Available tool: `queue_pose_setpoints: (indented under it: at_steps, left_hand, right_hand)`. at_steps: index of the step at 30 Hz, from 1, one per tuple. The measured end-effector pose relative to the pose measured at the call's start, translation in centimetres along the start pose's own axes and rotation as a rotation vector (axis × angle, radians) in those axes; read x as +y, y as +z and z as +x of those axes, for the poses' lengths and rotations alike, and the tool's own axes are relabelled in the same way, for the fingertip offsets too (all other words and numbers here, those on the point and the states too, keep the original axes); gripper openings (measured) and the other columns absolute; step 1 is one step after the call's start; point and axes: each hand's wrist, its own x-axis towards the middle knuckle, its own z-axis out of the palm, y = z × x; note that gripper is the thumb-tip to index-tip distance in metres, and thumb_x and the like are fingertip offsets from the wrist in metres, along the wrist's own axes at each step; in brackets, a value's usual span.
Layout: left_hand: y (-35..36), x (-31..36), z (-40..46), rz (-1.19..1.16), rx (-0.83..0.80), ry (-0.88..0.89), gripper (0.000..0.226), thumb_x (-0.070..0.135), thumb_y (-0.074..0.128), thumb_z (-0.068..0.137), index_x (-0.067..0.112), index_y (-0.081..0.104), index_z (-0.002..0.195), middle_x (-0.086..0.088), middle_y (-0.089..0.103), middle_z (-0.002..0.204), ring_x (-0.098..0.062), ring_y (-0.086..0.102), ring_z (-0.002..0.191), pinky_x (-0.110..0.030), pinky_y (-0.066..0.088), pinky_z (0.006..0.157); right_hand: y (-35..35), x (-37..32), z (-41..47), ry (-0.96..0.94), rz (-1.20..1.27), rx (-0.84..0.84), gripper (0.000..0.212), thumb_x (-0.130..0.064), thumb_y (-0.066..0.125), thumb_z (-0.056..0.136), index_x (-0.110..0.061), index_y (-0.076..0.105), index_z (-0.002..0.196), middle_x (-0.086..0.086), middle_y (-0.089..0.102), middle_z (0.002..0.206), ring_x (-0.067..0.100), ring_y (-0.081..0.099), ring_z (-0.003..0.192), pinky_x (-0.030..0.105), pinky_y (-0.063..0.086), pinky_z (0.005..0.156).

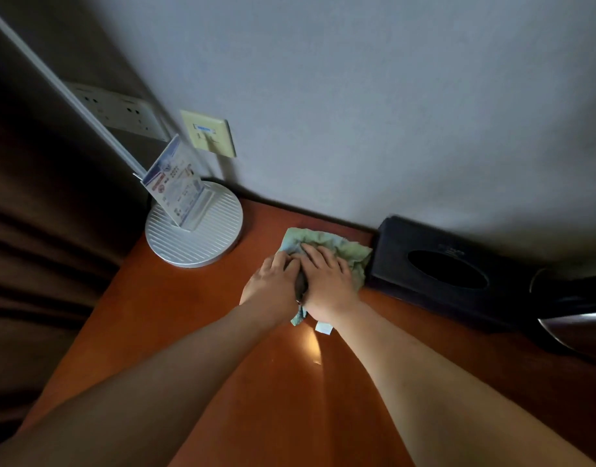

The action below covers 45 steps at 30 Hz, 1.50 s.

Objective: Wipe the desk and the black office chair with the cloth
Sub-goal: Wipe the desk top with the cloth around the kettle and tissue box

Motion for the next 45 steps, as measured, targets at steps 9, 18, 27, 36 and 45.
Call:
queue_pose_setpoints:
  at_steps: [9,18,27,36,45]
  left_hand:
    - [1.3,2.1,-7.5,0.011,-0.181,0.004,0.053,0.022,0.056,0.081,0.033,0.041,0.131,0.005,0.035,0.13,-0.018,0.036,0.124,-0.038,0.048,0.098]
    - [1.4,0.7,-4.8,0.029,-0.106,0.009,0.05,0.023,0.057,0.09,0.023,0.037,0.135,0.002,0.034,0.135,-0.019,0.036,0.124,-0.038,0.051,0.094]
    - [-3.0,-3.7,7.1,0.017,0.033,-0.027,0.042,0.02,0.051,0.096,0.016,0.039,0.136,-0.006,0.037,0.137,-0.028,0.035,0.129,-0.043,0.044,0.1]
    - [-1.9,-2.8,5.1,0.05,-0.021,-0.064,0.044,0.033,0.045,0.095,0.016,0.039,0.135,-0.007,0.039,0.138,-0.03,0.036,0.128,-0.042,0.04,0.102]
    - [3.6,3.9,-5.7,0.053,-0.128,-0.129,0.043,0.034,0.045,0.092,0.018,0.037,0.13,-0.005,0.039,0.134,-0.027,0.039,0.122,-0.039,0.044,0.096]
  right_hand:
    - [2.4,0.4,-9.4,-0.121,-0.016,-0.082,0.078,-0.023,0.055,0.095,-0.026,0.013,0.161,-0.008,0.006,0.169,0.021,-0.001,0.156,0.046,0.003,0.126]
    - [2.0,-0.3,-5.9,-0.098,-0.044,-0.086,0.076,-0.031,0.058,0.093,-0.024,0.02,0.159,-0.005,0.006,0.168,0.023,-0.002,0.156,0.05,0.004,0.126]
    - [-1.6,-2.3,7.9,0.066,-0.039,-0.065,0.079,-0.046,0.057,0.09,-0.029,0.017,0.156,-0.008,0.0,0.166,0.021,-0.006,0.155,0.046,0.0,0.125]
    - [0.0,-1.3,4.7,-0.051,0.009,0.006,0.071,-0.036,0.055,0.094,-0.026,0.022,0.157,-0.006,0.011,0.167,0.021,0.002,0.155,0.044,0.003,0.125]
    - [3.0,2.0,-7.5,-0.201,0.037,-0.048,0.07,-0.027,0.057,0.09,-0.024,0.029,0.155,-0.008,0.012,0.167,0.018,0.004,0.154,0.041,0.004,0.125]
